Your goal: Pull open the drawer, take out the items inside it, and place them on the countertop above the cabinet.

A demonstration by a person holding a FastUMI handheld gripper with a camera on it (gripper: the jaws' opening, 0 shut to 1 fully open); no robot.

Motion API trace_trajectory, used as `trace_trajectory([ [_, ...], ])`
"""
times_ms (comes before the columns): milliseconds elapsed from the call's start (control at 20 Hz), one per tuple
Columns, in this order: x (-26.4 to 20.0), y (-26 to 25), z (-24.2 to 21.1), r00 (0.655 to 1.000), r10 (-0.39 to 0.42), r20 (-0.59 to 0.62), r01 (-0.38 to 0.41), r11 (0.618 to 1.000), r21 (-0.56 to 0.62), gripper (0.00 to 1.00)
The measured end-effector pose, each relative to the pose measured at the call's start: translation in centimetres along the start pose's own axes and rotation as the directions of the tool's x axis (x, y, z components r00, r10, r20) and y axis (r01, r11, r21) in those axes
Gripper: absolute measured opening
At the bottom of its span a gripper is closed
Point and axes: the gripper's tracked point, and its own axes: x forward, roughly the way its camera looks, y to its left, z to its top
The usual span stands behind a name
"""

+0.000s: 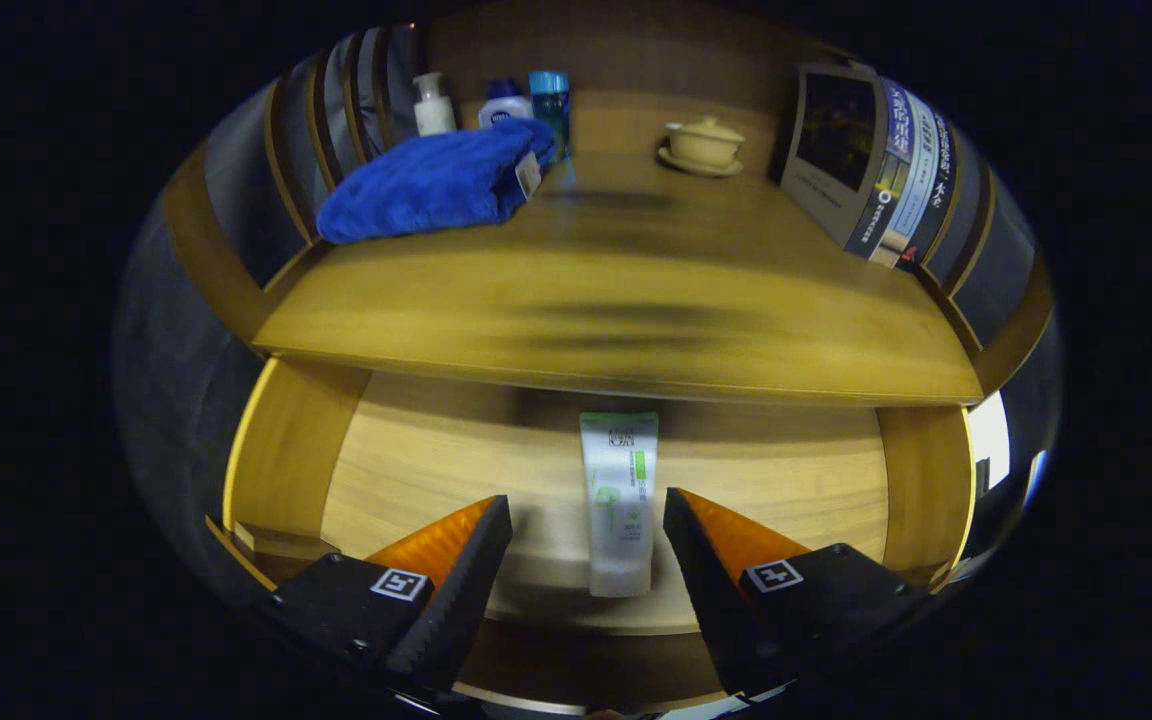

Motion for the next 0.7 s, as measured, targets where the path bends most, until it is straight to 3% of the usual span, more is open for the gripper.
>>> trace_trajectory([
  [300,2.0,0.2,-1.4,0.993,0.033,-0.115,-0.029,0.999,0.037,1.00],
  [600,3.6,-0.2,-3.0,0.984,0.015,-0.179,-0.008,0.999,0.036,0.99],
  [700,4.1,-0.5,-3.3,0.981,0.004,-0.191,0.001,1.000,0.028,0.95],
])
